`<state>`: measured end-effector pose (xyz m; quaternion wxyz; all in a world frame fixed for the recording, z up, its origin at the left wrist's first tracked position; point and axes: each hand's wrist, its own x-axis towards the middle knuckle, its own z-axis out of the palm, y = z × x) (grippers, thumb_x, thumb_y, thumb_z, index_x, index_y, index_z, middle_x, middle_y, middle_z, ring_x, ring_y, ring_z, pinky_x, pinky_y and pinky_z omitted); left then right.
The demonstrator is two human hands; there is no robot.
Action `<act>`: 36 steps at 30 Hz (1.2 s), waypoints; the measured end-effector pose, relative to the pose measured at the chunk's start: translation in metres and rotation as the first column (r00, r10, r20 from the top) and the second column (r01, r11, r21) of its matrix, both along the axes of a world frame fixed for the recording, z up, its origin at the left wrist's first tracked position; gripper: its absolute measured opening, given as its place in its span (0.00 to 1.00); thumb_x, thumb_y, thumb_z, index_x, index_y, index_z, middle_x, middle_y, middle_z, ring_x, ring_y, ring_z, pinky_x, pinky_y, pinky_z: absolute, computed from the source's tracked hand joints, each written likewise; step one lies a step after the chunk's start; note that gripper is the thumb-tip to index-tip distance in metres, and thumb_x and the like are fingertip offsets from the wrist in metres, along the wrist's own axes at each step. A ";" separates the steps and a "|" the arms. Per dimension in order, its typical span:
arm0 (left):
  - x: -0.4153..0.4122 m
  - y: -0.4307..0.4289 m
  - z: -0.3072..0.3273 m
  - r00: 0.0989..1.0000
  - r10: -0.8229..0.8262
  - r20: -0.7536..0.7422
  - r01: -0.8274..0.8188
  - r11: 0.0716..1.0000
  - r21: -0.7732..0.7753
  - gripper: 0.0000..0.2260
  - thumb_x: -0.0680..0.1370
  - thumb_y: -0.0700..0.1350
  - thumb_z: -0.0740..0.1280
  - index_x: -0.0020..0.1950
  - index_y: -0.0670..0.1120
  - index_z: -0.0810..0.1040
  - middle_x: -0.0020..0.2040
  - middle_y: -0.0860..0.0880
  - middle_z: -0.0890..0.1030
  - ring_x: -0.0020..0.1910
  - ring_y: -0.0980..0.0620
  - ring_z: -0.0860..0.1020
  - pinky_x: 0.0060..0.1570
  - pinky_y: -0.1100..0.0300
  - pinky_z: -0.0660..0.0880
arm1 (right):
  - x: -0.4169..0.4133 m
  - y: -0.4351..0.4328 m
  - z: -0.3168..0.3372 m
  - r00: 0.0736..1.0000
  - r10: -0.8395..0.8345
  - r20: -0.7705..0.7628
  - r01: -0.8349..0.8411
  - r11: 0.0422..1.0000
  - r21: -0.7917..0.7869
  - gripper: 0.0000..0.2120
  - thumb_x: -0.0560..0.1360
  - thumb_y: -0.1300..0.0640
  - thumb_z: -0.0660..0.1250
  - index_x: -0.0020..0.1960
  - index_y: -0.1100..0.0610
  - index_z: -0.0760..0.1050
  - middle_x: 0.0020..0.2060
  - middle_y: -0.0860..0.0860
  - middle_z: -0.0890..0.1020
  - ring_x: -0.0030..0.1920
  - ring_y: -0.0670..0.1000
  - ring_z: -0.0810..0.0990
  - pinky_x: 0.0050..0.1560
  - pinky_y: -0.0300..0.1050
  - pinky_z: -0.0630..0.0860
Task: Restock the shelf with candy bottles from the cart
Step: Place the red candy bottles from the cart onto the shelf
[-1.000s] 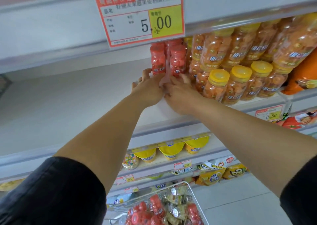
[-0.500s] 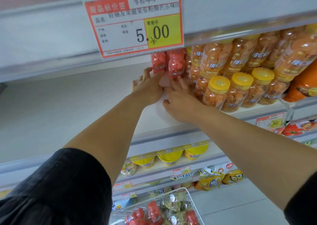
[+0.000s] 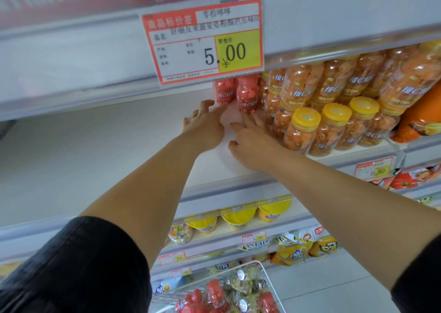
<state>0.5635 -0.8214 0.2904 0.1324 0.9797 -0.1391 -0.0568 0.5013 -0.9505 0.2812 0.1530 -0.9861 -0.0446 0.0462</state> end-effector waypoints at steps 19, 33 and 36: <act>-0.309 0.158 -0.106 0.986 -0.079 -0.150 -0.004 0.873 -0.488 0.13 0.81 0.40 0.62 0.63 0.52 0.79 0.55 0.58 0.80 0.51 0.62 0.77 0.53 0.64 0.74 | -0.255 0.055 -0.119 0.971 0.072 -0.230 0.027 0.915 0.403 0.08 0.78 0.55 0.67 0.55 0.47 0.80 0.41 0.43 0.82 0.43 0.45 0.81 0.47 0.47 0.77; -0.387 0.173 -0.323 0.636 0.094 -0.766 -0.238 0.968 -0.079 0.13 0.82 0.45 0.59 0.65 0.46 0.76 0.61 0.47 0.79 0.59 0.45 0.78 0.58 0.54 0.75 | -0.305 0.030 -0.323 0.607 -0.084 -0.790 0.199 0.979 0.048 0.20 0.78 0.56 0.68 0.69 0.52 0.74 0.64 0.53 0.79 0.60 0.54 0.79 0.55 0.44 0.75; -0.404 0.151 -0.355 0.581 0.063 -0.811 -0.185 0.981 -0.056 0.16 0.83 0.46 0.60 0.71 0.46 0.71 0.68 0.48 0.74 0.65 0.46 0.74 0.64 0.53 0.71 | -0.304 0.036 -0.354 0.563 -0.084 -0.822 0.278 0.956 0.092 0.24 0.77 0.56 0.70 0.71 0.55 0.71 0.63 0.55 0.77 0.63 0.56 0.76 0.47 0.42 0.71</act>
